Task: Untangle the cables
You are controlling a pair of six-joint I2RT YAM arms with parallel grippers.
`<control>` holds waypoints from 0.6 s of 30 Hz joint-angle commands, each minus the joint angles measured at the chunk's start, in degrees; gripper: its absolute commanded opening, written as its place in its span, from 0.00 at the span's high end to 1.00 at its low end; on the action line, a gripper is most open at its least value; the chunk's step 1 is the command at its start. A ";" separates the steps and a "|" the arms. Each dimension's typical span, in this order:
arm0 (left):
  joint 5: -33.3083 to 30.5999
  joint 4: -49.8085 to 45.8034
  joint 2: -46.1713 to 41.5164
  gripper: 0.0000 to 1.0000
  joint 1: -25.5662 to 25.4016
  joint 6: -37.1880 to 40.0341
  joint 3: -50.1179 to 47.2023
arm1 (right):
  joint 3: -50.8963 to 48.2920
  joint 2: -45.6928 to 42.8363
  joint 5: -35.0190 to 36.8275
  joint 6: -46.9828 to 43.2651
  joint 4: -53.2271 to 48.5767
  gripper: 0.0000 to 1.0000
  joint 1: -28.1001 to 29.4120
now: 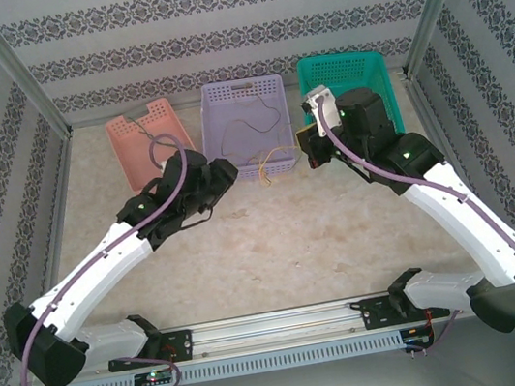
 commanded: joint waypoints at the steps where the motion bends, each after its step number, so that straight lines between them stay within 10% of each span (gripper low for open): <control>1: 5.38 4.61 -0.60 0.47 1.30 12.69 4.70 | 0.42 0.03 -2.78 0.31 -0.92 1.00 -0.56; 7: 26.66 5.16 4.69 0.49 1.40 30.16 9.05 | -0.28 0.92 -5.57 -0.81 -1.49 1.00 -0.98; 14: 26.91 3.17 7.25 0.46 1.50 40.48 9.75 | -0.54 1.55 -6.97 -0.36 -2.17 1.00 -1.24; 18: 23.23 6.70 6.22 0.45 2.55 32.68 6.38 | -0.50 1.20 -7.54 0.70 -2.00 1.00 -1.26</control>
